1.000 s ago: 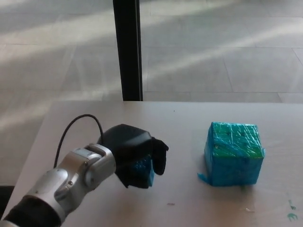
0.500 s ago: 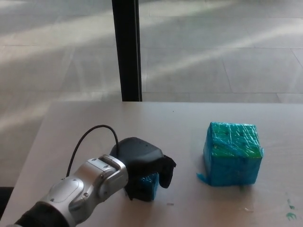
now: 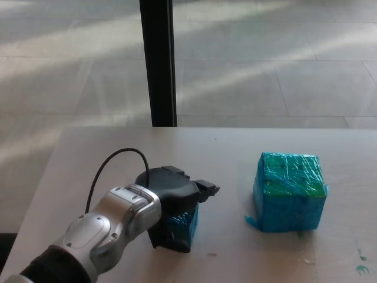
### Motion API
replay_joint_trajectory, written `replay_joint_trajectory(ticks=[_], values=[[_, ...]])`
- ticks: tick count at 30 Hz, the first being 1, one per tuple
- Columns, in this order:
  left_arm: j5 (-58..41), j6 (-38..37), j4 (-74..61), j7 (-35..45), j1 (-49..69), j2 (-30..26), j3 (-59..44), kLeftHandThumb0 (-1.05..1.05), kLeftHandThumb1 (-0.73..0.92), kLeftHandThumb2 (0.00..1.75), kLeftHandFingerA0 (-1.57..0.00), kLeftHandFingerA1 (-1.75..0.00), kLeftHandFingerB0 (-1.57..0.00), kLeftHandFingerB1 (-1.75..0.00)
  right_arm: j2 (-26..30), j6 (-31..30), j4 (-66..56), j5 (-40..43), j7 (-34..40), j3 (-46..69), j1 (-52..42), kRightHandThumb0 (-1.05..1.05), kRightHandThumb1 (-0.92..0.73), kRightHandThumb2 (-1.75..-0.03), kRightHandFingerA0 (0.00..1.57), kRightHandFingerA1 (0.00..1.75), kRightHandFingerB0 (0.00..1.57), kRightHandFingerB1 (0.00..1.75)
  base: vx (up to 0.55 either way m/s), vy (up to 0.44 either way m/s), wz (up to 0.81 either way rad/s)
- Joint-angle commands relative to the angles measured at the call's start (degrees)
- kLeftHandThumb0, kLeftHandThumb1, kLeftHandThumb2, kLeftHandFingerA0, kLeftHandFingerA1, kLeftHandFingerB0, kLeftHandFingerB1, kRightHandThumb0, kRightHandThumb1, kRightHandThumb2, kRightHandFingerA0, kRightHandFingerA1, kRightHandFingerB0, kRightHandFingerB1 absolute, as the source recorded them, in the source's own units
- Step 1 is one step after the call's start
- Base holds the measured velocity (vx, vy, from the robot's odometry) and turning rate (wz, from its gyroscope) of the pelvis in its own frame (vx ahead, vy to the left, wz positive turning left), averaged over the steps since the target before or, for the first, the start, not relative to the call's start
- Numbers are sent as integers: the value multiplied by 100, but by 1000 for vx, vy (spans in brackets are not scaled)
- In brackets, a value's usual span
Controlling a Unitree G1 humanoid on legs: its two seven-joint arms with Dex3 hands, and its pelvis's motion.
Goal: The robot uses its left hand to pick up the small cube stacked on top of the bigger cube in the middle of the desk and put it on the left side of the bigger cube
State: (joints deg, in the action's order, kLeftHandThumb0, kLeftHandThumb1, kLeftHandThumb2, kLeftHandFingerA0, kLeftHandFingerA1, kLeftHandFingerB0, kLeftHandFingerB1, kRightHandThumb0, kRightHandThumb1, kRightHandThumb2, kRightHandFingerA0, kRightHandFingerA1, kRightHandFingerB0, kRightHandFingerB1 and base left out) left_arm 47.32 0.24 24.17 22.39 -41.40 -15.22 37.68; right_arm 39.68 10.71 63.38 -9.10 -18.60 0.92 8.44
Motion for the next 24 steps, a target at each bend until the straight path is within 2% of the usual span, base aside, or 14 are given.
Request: replay_joint_trajectory(ticks=[1, 5, 6, 7, 12, 13, 14, 15, 18, 20, 21, 22, 23, 24], values=[[-608, 900, -284, 792, -100, 123, -684, -94, 50, 98, 0, -9, 0, 0, 64, 20, -26, 93, -20, 90, 7, -63, -39, -77, 88, 95, 68, 72, 0, 0, 0], [-756, 874, -394, 727, -88, 134, -1093, -96, 50, 100, 0, -11, 0, 0, 59, -8, 11, 127, -47, 124, -5, -63, -38, -75, 88, 95, 69, 71, 0, 0, 0], [-783, 882, -406, 746, -112, 108, -1177, -97, 53, 102, -12, -9, 0, 0, 49, -11, 37, 148, -53, 146, -1, -63, -37, -74, 89, 94, 70, 70, 0, 0, 0], [-935, 920, -482, 825, -173, -37, -1448, -98, 52, 101, 0, -13, 0, 0, 47, 41, 42, 152, -34, 162, -21, -63, -36, -74, 91, 94, 72, 71, 0, 0, 0], [-1260, 1010, -642, 867, -155, -459, -2192, -97, 51, 102, 0, -14, 0, 0, 101, 126, -32, 103, -78, 154, -84, -68, -36, -75, 91, 96, 68, 73, 0, 0, 0], [-1327, 983, -620, 866, -149, -495, -2289, -95, 47, 102, 0, -17, 0, 0, 102, 109, -37, 93, -73, 150, -82, -65, -28, -94, 92, 96, 68, 77, 0, 0, 0], [-1626, 873, -518, 830, -119, -608, -2624, -105, 65, 64, 0, -30, 0, -6, 97, 57, -48, 99, -84, 157, -79, -66, -36, -72, 88, 96, 69, 72, 0, 0, 0], [-2041, 688, -365, 809, -67, -723, -3036, -93, 46, 102, 0, -24, 0, 0, 84, 18, -55, 144, -120, 191, -83, -66, -35, -72, 87, 96, 70, 71, 0, 0, 0], [-2516, 483, -322, 886, 131, -938, -3599, -95, 50, 103, -1, -24, 0, 0, 87, 118, -22, 138, -109, 193, -96, -67, -36, -71, 87, 93, 70, 72, 0, 0, 0], [-2774, 821, -673, 911, 508, -1053, -4153, -93, 48, 102, -2, -35, -1, -3, 84, 114, -19, 141, -96, 201, -95, -66, -35, -71, 89, 94, 71, 71, 0, 0, 0], [-2760, 1118, -984, 989, 752, -1167, -4365, -98, 51, 101, -6, -55, -2, -3, 80, 97, 23, 142, -105, 200, -71, -66, -35, -72, 89, 95, 70, 71, 0, 0, 0], [-3009, 1202, -1165, 1090, 1216, -1348, -4874, -98, 55, 102, -1, -31, 0, 0, 66, 112, 77, 159, -102, 216, -55, -66, -36, -71, 90, 95, 70, 71, 0, 0, 0], [-2958, 1187, -1114, 1084, 1466, -1511, -5034, -101, 68, 64, -10, -51, 0, -16, 91, 114, 32, 148, -128, 204, -101, -67, -36, -73, 89, 95, 69, 71, 0, 0, 0], [-3026, 1243, -1045, 1113, 1622, -1590, -5247, -86, 52, 95, -4, -52, 0, -10, 88, 100, 31, 139, -110, 199, -98, -65, -37, -72, 88, 95, 70, 71, 0, 0, 0]])
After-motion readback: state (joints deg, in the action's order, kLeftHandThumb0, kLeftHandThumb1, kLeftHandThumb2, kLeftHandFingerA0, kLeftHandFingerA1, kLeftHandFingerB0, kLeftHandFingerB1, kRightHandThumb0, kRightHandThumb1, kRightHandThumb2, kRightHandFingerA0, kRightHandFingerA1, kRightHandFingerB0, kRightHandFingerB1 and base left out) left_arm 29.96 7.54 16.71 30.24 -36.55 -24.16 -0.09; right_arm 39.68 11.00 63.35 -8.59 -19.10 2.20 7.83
